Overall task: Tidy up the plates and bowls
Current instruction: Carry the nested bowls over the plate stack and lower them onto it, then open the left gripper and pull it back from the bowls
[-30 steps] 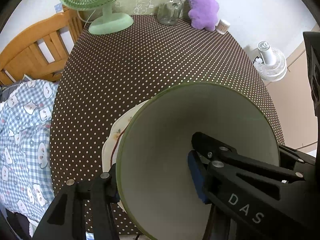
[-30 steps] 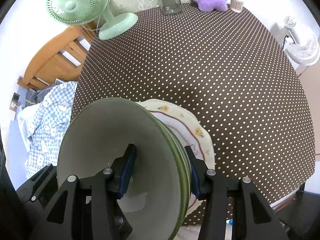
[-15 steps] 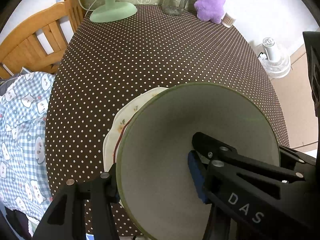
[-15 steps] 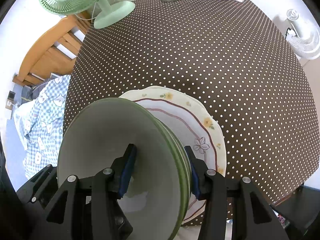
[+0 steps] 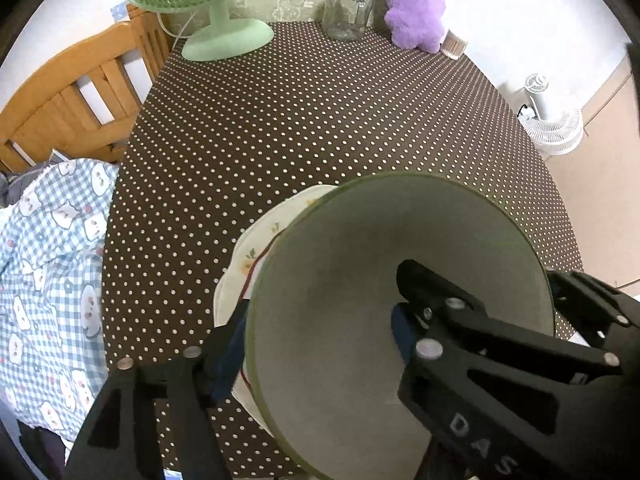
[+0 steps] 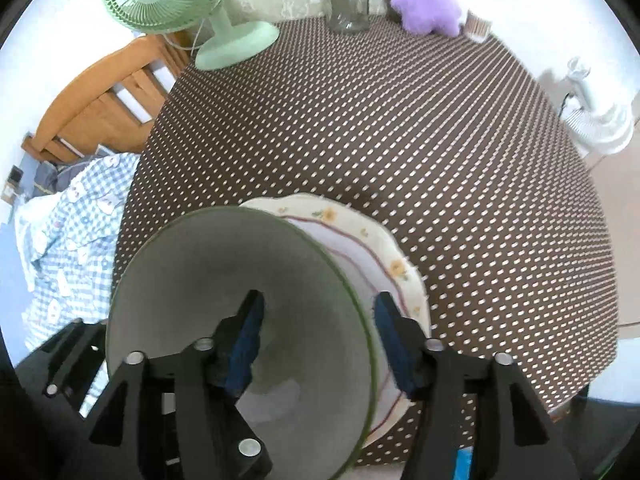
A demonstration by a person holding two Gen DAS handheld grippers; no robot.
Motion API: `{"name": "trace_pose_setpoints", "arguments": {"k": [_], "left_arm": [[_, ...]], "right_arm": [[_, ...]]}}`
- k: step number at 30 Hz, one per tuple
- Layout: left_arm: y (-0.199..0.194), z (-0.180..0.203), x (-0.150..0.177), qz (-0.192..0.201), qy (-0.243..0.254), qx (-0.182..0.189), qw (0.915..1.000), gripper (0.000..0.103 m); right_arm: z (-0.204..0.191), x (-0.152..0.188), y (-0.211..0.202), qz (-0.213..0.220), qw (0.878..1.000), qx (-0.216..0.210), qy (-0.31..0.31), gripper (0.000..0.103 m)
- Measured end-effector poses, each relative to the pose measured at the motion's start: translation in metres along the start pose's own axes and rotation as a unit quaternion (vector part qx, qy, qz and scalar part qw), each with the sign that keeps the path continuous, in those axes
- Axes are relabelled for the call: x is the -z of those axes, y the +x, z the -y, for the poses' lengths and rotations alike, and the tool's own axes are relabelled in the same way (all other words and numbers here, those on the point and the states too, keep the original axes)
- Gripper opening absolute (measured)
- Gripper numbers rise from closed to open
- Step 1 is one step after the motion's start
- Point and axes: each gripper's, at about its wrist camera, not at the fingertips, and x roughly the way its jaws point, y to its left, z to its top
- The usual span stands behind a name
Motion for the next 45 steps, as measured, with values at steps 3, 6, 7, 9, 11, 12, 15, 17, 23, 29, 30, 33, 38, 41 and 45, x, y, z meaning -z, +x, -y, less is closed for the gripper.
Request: {"name": "trace_pose_setpoints", "arguments": {"k": [3,6,7,9,11,12,15,17,23,29,30,33,38,41,45], "left_arm": [[-0.005,0.002,0.001,0.012,0.008,-0.006,0.9999,0.078],[-0.009,0.005,0.002,0.017,0.012,-0.008,0.9997,0.081],[-0.011,0.006,0.002,0.02,0.015,-0.011,0.9996,0.083],[-0.018,0.009,0.004,0.031,0.021,-0.008,0.9993,0.083],[-0.025,0.012,0.006,0.044,0.023,-0.014,0.9987,0.085],[-0.029,0.014,0.008,0.051,0.023,-0.017,0.9983,0.086],[-0.04,0.019,0.013,0.071,0.019,-0.035,0.9967,0.09],[-0.047,0.023,0.015,0.083,0.016,-0.04,0.9956,0.092],[-0.079,0.049,0.036,0.145,0.012,-0.057,0.9877,0.092],[-0.1,0.076,0.054,0.183,-0.015,-0.087,0.9791,0.093],[-0.103,0.079,0.057,0.186,-0.019,-0.089,0.9783,0.093],[-0.111,0.092,0.069,0.203,-0.024,-0.096,0.9742,0.094],[-0.12,0.107,0.091,0.223,-0.026,-0.099,0.9694,0.094],[-0.124,0.11,0.104,0.239,-0.03,-0.098,0.9655,0.094],[-0.126,0.113,0.121,0.259,-0.036,-0.103,0.9595,0.094]], "right_arm": [[0.003,0.001,-0.006,0.013,1.0,-0.001,0.009,0.081],[0.005,0.002,-0.012,0.021,1.0,0.004,0.009,0.082],[0.005,0.003,-0.013,0.023,1.0,0.004,0.008,0.082],[0.005,0.004,-0.018,0.03,1.0,-0.001,0.003,0.082],[0.008,0.006,-0.026,0.042,0.999,-0.004,0.003,0.082],[0.009,0.007,-0.029,0.046,0.999,-0.005,0.002,0.082],[0.011,0.011,-0.039,0.062,0.998,-0.007,-0.007,0.083],[0.015,0.014,-0.046,0.071,0.997,-0.012,-0.01,0.084],[0.034,0.027,-0.082,0.128,0.991,-0.032,-0.034,0.084],[0.064,0.048,-0.12,0.175,0.983,-0.04,-0.046,0.084],[0.071,0.054,-0.127,0.184,0.981,-0.041,-0.045,0.084],[0.086,0.068,-0.141,0.2,0.978,-0.034,-0.043,0.084],[0.114,0.097,-0.16,0.226,0.973,-0.017,-0.037,0.084],[0.127,0.112,-0.165,0.24,0.97,-0.004,-0.038,0.084],[0.142,0.127,-0.168,0.258,0.965,0.008,-0.035,0.084]]}}
